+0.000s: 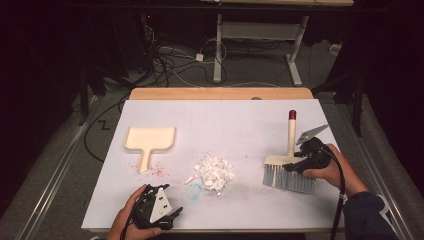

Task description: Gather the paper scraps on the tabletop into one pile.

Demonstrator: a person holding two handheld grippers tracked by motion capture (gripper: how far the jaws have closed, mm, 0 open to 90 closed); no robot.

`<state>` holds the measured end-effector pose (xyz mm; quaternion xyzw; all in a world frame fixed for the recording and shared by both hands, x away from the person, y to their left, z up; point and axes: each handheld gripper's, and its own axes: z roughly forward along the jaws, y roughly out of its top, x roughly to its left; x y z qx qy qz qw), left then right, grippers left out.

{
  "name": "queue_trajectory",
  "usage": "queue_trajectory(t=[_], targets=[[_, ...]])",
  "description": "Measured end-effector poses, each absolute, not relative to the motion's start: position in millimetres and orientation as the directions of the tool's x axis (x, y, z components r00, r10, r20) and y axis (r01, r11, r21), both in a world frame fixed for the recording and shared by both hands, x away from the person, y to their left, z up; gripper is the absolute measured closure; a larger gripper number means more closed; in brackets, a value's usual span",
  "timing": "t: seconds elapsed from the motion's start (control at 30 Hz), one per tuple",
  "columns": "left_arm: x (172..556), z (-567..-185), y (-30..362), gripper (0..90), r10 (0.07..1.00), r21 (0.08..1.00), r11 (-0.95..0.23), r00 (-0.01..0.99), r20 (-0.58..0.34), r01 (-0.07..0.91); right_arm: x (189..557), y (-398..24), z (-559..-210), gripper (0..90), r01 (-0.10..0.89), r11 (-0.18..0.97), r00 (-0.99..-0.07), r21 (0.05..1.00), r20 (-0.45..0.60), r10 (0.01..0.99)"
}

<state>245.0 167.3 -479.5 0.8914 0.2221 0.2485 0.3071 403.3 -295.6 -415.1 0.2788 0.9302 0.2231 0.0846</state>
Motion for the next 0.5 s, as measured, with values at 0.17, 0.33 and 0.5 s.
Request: queue_trajectory(t=[0.17,0.33,0.5], targets=[[245,-480,167,19.9,0.546,0.657,-0.714,0.779,0.308,0.241,408,-282,-420,39.5,0.408,0.826,-0.852,0.388,-0.164,0.498],[244,-480,165,19.9,0.532,0.651,-0.723,0.788,0.310,0.232,410,-278,-419,35.1,0.405,0.799,-0.814,0.444,-0.224,0.537],[244,-480,166,19.9,0.532,0.652,-0.723,0.788,0.311,0.231,407,-281,-414,33.9,0.396,0.759,-0.797,0.516,-0.218,0.564]])
